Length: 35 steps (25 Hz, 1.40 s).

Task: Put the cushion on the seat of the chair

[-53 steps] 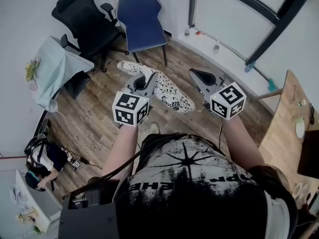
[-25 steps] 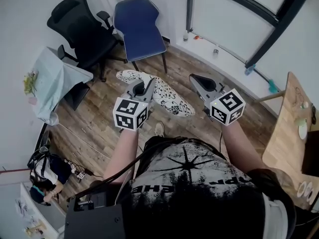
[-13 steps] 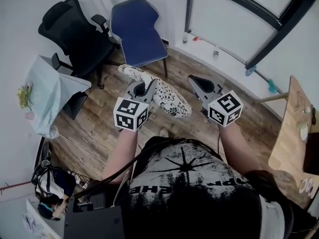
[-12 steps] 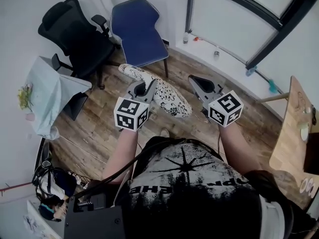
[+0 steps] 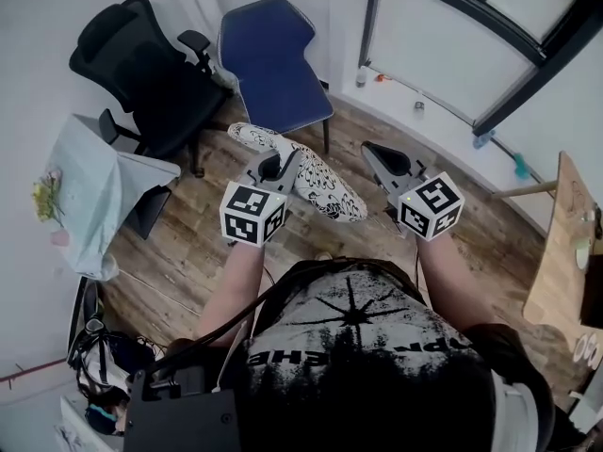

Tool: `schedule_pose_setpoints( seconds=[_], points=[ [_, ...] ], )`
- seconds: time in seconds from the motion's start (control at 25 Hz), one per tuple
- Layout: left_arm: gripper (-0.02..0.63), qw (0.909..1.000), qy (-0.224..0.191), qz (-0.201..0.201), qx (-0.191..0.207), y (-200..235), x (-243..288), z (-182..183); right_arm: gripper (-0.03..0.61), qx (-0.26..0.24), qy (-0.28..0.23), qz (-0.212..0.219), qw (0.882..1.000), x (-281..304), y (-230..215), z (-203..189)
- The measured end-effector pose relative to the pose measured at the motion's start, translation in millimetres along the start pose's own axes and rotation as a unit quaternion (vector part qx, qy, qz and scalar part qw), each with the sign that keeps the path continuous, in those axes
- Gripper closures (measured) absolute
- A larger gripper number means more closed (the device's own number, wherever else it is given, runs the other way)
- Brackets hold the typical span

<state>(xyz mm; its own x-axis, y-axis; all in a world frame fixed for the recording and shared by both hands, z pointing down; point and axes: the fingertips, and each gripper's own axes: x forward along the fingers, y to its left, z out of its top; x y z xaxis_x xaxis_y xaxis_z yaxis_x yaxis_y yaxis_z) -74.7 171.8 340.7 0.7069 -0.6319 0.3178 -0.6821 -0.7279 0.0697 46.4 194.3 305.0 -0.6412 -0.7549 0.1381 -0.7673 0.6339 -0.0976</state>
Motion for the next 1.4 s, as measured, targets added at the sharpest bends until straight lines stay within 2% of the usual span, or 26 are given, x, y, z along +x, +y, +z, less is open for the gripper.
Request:
schedule_pose_setpoints(
  seconds=[0.32, 0.72, 1.08, 1.4],
  points=[
    [0.592, 0.9997, -0.008, -0.006, -0.021, 44.0, 10.2, -7.6, 0.560, -0.005, 0.021, -0.004, 1.000, 39.9, -4.3, -2.5],
    [0.592, 0.9993, -0.008, -0.007, -0.037, 46.3, 20.9, -10.7, 0.560, -0.004, 0.031, 0.007, 0.999, 51.9, -14.3, -1.5],
    [0.592, 0.9982, 0.010, 0.028, -0.052, 92.1, 60.4, -15.3, 0.560, 0.011, 0.039, 0.052, 0.998, 110.5, -51.8, -13.4],
    [0.592, 0.9959, 0.035, 0.059, -0.059, 119.1, 120.1, 1.1, 0.560, 0.024, 0.034, 0.091, 0.995, 151.2, -119.7, 2.4]
  ],
)
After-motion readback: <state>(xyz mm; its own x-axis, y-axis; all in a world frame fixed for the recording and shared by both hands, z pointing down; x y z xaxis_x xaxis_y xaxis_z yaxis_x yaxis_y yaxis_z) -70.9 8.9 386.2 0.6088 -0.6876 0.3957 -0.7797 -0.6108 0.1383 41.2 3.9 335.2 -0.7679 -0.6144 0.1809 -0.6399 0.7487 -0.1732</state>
